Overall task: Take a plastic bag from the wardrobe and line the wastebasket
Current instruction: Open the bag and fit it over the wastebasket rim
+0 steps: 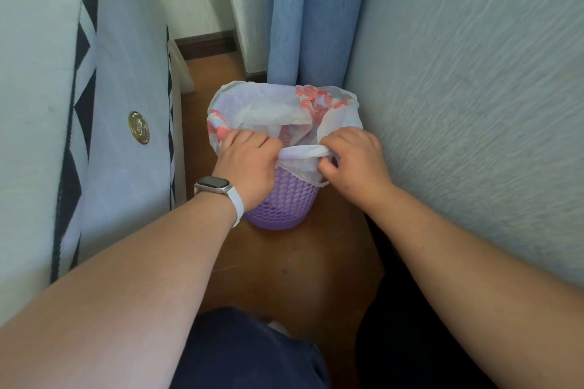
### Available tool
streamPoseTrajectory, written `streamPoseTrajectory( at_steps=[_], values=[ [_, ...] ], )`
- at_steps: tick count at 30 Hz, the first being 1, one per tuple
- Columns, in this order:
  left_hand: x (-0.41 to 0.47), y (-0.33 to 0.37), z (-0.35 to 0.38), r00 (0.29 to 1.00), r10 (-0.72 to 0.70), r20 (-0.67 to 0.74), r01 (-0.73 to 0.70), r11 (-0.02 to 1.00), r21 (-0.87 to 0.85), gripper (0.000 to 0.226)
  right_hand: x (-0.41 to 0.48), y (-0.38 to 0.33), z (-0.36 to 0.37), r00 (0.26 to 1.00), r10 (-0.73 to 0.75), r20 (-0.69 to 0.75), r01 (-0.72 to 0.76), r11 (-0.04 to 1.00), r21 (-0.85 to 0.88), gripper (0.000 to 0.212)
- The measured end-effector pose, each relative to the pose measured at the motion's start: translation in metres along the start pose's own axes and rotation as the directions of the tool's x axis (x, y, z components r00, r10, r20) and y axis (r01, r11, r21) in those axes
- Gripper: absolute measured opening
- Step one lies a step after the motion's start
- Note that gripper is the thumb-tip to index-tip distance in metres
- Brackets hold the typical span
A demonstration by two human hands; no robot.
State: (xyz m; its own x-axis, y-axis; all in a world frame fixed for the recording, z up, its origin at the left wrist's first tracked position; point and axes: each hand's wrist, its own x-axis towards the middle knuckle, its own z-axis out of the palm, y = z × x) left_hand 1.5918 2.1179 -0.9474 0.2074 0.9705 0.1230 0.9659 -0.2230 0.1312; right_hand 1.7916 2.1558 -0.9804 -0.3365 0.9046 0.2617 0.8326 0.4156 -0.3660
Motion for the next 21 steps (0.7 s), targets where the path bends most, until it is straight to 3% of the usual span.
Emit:
streamPoseTrajectory(
  at_steps=[7, 13, 18, 21],
  values=[
    [-0.002, -0.001, -0.001, 0.997, -0.004, -0.077, 0.006, 1.000, 0.022, 0.020, -0.001, 0.000, 0.005, 1.000, 0.004, 0.014, -0.004, 1.000, -0.012, 0.023],
    [0.010, 0.023, -0.002, 0.963, 0.233, -0.137, -0.234, 0.972, 0.007, 0.033, 0.000, -0.003, 0.004, 0.995, -0.044, -0.092, 0.046, 0.999, 0.023, 0.031],
    [0.011, 0.018, 0.005, 0.961, 0.246, -0.128, -0.248, 0.969, 0.001, 0.014, -0.001, -0.011, 0.002, 0.981, -0.128, -0.144, 0.134, 0.990, 0.033, 0.023],
    [0.011, 0.014, 0.005, 0.971, 0.213, -0.106, -0.216, 0.976, -0.016, 0.012, 0.001, -0.008, 0.002, 0.984, -0.101, -0.146, 0.109, 0.993, 0.049, 0.024]
  ],
)
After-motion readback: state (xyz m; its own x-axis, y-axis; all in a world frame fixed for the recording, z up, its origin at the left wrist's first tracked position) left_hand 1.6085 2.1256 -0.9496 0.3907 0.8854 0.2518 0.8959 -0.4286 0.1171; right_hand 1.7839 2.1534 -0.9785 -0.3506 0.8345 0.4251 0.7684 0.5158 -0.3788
